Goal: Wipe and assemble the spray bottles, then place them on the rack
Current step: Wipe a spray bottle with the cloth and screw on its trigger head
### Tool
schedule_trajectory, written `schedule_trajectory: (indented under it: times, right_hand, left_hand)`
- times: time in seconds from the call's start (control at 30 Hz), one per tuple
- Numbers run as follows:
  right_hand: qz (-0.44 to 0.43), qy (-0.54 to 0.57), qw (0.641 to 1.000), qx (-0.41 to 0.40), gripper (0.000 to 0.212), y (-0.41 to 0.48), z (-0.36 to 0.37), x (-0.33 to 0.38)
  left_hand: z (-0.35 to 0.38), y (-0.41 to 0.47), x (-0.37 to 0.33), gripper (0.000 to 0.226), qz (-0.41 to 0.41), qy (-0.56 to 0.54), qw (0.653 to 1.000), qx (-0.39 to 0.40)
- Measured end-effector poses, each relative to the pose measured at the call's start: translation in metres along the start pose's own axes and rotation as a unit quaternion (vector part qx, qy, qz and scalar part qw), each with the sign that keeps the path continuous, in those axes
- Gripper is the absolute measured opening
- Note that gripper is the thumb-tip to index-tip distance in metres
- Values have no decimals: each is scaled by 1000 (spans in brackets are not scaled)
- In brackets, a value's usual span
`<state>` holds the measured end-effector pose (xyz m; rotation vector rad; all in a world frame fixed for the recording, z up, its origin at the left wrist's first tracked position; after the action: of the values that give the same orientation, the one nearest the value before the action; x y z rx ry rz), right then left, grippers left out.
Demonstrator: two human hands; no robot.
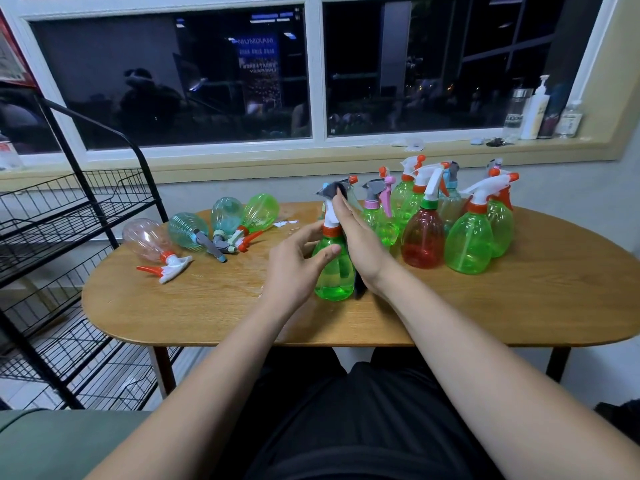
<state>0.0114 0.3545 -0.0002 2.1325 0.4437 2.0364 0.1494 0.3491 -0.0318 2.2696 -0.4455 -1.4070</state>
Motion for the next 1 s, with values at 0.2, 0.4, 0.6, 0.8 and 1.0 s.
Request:
schedule_trajectory:
  times: [0.2, 0.4, 0.6, 0.8, 1.0]
  right_hand:
    - [12, -40, 999, 16, 77, -11, -8, -20]
    - [-6, 7, 999, 33, 62, -18, -10, -9]
    - [-26, -8, 1000, -5, 71, -7, -8, 6]
    - [-26, -9, 999, -32, 66, 3, -4, 4]
    - [2, 28, 999, -22, 60, 3, -7, -11]
  left_hand:
    - [3, -2, 0, 50, -5, 3, 1000, -5]
    - [6, -3, 0, 50, 3, 13, 1000, -3]
    - [5, 2, 5, 51, 11, 4, 999, 31]
    - [4, 3, 6, 50, 14, -9, 999, 46]
    - [4, 2, 6, 50, 14, -22, 999, 45]
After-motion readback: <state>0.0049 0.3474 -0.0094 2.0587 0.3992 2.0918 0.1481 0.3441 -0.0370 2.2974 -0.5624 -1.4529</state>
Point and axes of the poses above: each hand's wrist, its own y-axis towards the middle knuckle, its own z-axis out of the palm, x = y × z, the point moved 3 cm from there along y, towards the middle knuckle
